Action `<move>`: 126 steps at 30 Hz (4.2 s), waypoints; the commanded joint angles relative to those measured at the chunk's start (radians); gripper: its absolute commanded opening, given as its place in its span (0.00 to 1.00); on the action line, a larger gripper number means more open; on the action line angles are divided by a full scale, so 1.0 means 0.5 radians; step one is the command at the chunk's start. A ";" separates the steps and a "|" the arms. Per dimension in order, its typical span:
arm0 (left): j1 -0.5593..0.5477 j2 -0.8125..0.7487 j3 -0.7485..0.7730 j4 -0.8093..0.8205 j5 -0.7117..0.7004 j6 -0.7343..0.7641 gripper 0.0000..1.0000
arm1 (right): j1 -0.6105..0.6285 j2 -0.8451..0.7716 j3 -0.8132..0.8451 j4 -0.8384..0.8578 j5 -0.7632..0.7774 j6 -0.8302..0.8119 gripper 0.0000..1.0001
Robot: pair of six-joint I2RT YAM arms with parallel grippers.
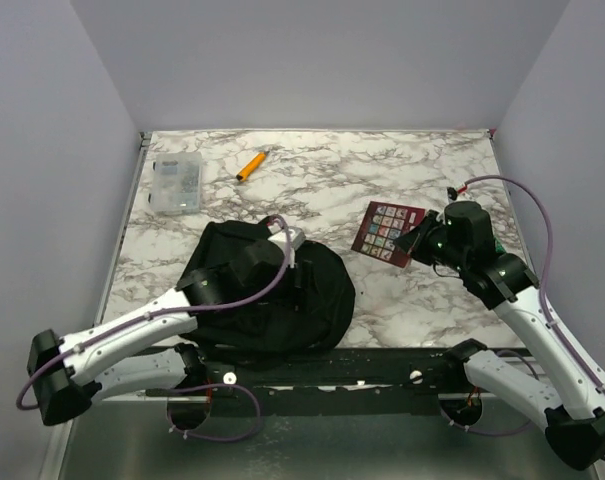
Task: Pack the student bag
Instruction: Place the book in the student bag, then move the book to the center of the board.
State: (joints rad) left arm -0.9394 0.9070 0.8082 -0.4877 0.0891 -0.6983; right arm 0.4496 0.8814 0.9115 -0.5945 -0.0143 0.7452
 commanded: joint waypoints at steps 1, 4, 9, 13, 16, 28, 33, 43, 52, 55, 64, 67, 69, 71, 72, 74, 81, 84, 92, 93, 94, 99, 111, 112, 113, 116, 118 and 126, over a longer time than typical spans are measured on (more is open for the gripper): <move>-0.232 0.436 0.196 0.012 -0.362 0.027 0.75 | -0.001 -0.107 0.099 -0.309 0.343 -0.121 0.01; -0.255 0.696 0.324 0.027 -0.356 0.072 0.76 | -0.001 -0.150 0.098 -0.360 0.325 -0.122 0.01; -0.259 1.052 0.546 -0.024 -0.387 0.212 0.74 | -0.002 -0.227 0.048 -0.379 0.232 -0.108 0.00; -0.260 1.183 0.659 -0.190 -0.563 0.311 0.59 | 0.000 -0.230 0.014 -0.389 0.114 -0.112 0.01; -0.258 1.191 0.649 -0.259 -0.712 0.401 0.41 | 0.000 -0.203 0.021 -0.424 0.041 -0.162 0.00; -0.072 0.754 0.537 -0.276 -0.666 0.683 0.00 | 0.000 -0.128 -0.044 -0.348 -0.716 0.067 0.00; 0.113 0.296 0.443 -0.174 -0.437 0.845 0.00 | 0.002 -0.276 -0.613 0.487 -1.261 0.669 0.00; 0.234 0.091 0.484 -0.108 0.041 0.800 0.00 | 0.202 -0.078 -1.006 1.667 -1.178 1.349 0.00; 0.250 0.116 0.611 -0.111 0.120 0.767 0.00 | 0.898 0.746 -0.901 2.536 -0.491 1.442 0.00; 0.259 0.103 0.610 -0.112 0.119 0.747 0.00 | 1.099 1.135 -0.801 2.871 -0.096 1.259 0.01; 0.274 0.013 0.503 -0.125 0.059 0.713 0.00 | 1.236 1.605 -0.562 2.783 0.262 1.077 0.46; 0.276 0.002 0.482 -0.120 0.061 0.712 0.00 | 1.238 1.495 -0.609 2.426 0.177 1.057 0.61; 0.275 0.005 0.476 -0.114 0.070 0.715 0.00 | 1.237 1.410 -0.705 2.293 0.169 1.082 0.68; 0.277 0.005 0.467 -0.103 0.083 0.715 0.00 | 1.236 1.334 -0.766 2.187 0.130 1.061 0.69; 0.277 0.004 0.466 -0.098 0.091 0.717 0.00 | 1.236 1.304 -0.778 2.152 0.109 1.039 0.69; 0.278 0.004 0.461 -0.095 0.095 0.720 0.00 | 1.239 1.249 -0.794 2.072 0.096 1.019 0.69; 0.278 0.005 0.453 -0.091 0.131 0.728 0.00 | 1.280 1.438 -0.449 1.821 0.115 0.776 0.68; 0.280 0.018 0.466 -0.091 0.151 0.728 0.00 | 1.347 1.715 -0.081 1.716 0.117 0.694 0.67; 0.284 0.011 0.446 -0.079 0.168 0.719 0.00 | 1.326 1.511 -0.306 1.715 0.216 0.745 0.69; 0.285 0.014 0.438 -0.077 0.171 0.720 0.00 | 1.327 1.469 -0.337 1.695 0.214 0.749 0.72; 0.284 0.020 0.434 -0.077 0.172 0.719 0.00 | 1.325 1.411 -0.367 1.658 0.216 0.742 0.75; 0.289 0.010 0.373 -0.052 0.141 0.706 0.00 | 1.325 0.919 -0.417 1.051 0.455 0.589 0.84; 0.314 0.244 0.211 -0.011 0.162 0.636 0.00 | 0.547 -0.058 -0.281 -0.093 1.090 0.230 1.00; 0.314 0.268 0.212 0.000 0.200 0.620 0.00 | 0.328 -0.049 -0.297 -0.033 1.004 0.153 1.00; 0.314 0.287 0.210 0.015 0.244 0.595 0.00 | 0.089 -0.009 -0.319 0.065 0.840 0.061 1.00; 0.310 0.375 0.212 0.044 0.451 0.558 0.00 | -0.567 0.243 -0.355 0.344 0.392 -0.119 1.00; 0.305 0.409 0.198 0.070 0.544 0.525 0.00 | -0.837 0.510 -0.297 0.448 0.324 -0.170 1.00; 0.287 0.415 0.058 0.237 0.788 0.400 0.13 | -1.355 1.168 -0.092 0.717 0.600 -0.140 1.00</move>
State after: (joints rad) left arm -0.7853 1.1225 0.8700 -0.4229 0.3447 -0.4496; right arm -0.1436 1.4055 0.8082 -0.3336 0.2420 0.6979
